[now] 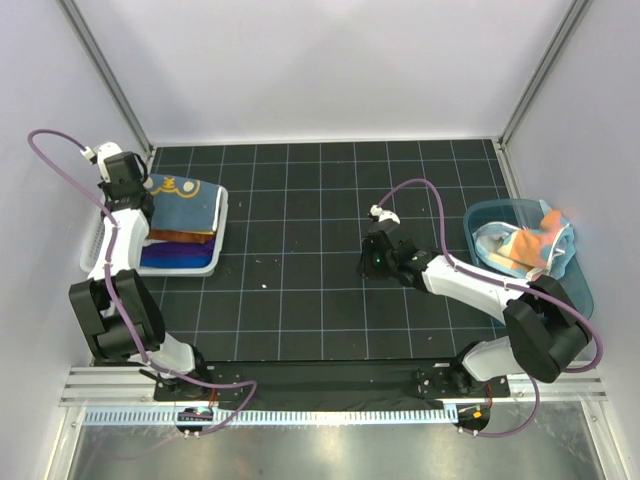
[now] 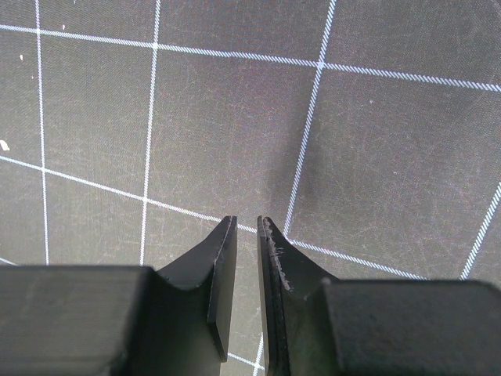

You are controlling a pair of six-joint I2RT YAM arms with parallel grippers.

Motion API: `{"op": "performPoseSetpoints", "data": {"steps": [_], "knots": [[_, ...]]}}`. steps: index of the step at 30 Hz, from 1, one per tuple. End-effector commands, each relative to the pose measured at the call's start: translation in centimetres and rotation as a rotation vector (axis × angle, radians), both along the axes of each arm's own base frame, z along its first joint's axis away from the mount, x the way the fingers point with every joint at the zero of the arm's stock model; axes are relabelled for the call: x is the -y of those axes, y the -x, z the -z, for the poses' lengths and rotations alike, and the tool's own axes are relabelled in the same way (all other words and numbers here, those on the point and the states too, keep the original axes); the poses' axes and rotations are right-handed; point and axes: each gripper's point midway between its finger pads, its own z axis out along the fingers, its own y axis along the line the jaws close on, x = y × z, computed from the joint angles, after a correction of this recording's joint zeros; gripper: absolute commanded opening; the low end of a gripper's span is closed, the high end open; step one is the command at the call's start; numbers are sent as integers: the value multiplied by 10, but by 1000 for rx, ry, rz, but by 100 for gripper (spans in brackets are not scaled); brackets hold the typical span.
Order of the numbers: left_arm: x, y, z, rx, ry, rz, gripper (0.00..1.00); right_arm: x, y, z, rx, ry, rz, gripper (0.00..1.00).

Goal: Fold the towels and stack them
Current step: Neatly place the folded towel into the bin

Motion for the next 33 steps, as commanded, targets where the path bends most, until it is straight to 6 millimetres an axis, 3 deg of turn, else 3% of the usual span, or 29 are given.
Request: {"op": "performPoseSetpoints", "data": {"steps": [1,4,5,10,17,24,25,26,27,28,33], "knots": [[-11,-9,-20,73,14,-43,15,-5,-7,-16,48,-32,-9,24],[-15,-6,-14,60,18,-83,39,-6,-8,-17,51,-36,-12,24],[-16,-6,-13,61,25,-93,42,-6,-8,-17,50,-35,-12,24],[-15,-5,-11,70,47,-116,55,-8,-9,-21,57,-45,-18,24],[12,-6,-28,182,155,-59,58,-8,-13,-35,83,-52,-8,27],[86,-1,-54,282,197,65,58,0,-15,-53,122,-34,18,34],[108,-1,-56,286,196,103,58,3,-15,-59,137,-37,26,36],[118,5,-69,322,194,124,58,5,-14,-61,143,-34,32,38],[125,11,-65,317,200,135,58,7,-14,-64,151,-34,38,40],[152,14,-69,328,206,187,58,10,-12,-66,150,-31,45,41],[220,52,-82,384,249,350,58,26,-6,-91,212,-52,96,47]]}}
